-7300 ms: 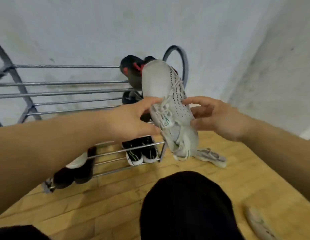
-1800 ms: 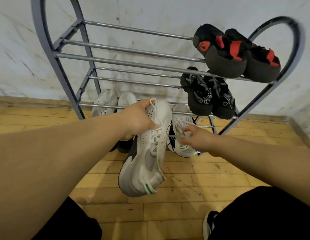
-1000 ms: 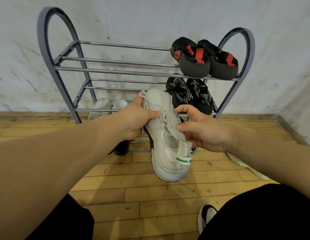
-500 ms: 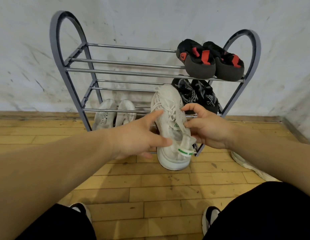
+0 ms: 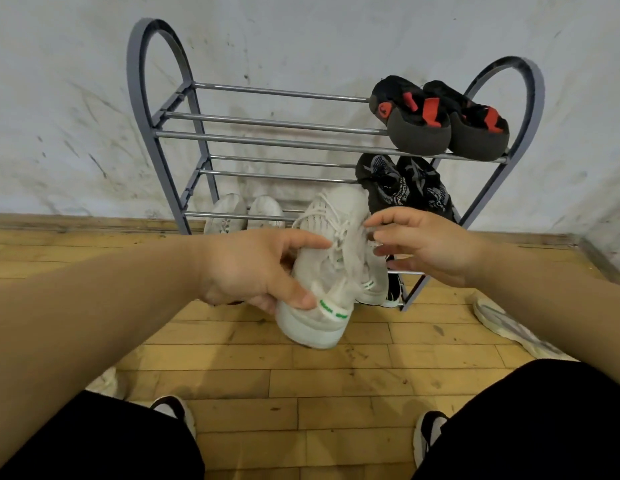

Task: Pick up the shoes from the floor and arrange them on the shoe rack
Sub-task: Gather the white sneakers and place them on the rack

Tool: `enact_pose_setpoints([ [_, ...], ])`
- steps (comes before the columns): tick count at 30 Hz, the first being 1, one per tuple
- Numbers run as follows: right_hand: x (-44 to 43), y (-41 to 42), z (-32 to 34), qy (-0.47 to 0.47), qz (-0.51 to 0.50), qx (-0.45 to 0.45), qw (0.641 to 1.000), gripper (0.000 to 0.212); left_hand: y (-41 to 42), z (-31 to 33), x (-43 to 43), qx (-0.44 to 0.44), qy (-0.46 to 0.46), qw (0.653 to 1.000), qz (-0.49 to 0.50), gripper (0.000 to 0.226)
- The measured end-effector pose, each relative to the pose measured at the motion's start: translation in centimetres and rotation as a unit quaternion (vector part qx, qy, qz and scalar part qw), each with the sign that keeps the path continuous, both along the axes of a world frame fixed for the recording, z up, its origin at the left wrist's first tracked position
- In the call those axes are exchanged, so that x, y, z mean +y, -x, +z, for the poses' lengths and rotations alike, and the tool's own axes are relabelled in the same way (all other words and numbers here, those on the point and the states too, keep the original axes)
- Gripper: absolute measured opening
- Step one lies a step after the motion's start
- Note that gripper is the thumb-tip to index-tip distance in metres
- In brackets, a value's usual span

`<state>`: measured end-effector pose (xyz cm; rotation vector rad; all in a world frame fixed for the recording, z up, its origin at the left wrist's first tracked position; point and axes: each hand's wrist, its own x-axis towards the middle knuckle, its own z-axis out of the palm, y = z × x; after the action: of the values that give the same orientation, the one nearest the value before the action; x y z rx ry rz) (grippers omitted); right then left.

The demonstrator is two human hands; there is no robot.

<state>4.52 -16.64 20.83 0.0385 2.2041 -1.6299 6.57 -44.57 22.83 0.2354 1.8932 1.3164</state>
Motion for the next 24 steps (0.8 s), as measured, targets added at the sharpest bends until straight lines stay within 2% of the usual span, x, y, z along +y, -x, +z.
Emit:
enact_pose_setpoints([
  [4, 1.9, -0.3, -1.6, -0.165, 0.064, -0.058, 0.983, 0.023, 0.8, -1.3, -2.0, -0.091, 0.082, 0.986, -0.112, 0.08],
  [7, 2.8, 0.2, -3.4, -0.248, 0.103, -0.134, 0.954, 0.035, 1.6, -3.1, -2.0, -0.114, 0.132, 0.976, -0.13, 0.08],
  [10, 3.6, 1.2, -5.5, -0.282, 0.094, -0.164, 0.941, 0.055, 2.5, -5.2, -1.2, -0.095, 0.155, 0.978, -0.1, 0.087],
  [13, 3.9, 2.1, -7.5, -0.279, 0.074, -0.192, 0.938, 0.08, 3.3, -7.8, -0.3, -0.052, 0.142, 0.988, -0.021, 0.096],
  [17, 4.4, 3.7, -9.6, -0.259, 0.063, -0.214, 0.94, 0.098, 4.8, -10.9, 1.0, 0.003, 0.115, 0.991, 0.064, 0.105],
  [20, 4.1, 5.3, -10.9, -0.256, 0.072, -0.203, 0.942, 0.111, 7.0, -12.6, 2.7, 0.036, 0.121, 0.989, 0.077, 0.107],
  [24, 3.9, 7.1, -14.0, -0.376, 0.111, -0.122, 0.912, 0.13, 11.0, -15.2, 5.5, 0.088, 0.137, 0.983, 0.085, 0.105],
])
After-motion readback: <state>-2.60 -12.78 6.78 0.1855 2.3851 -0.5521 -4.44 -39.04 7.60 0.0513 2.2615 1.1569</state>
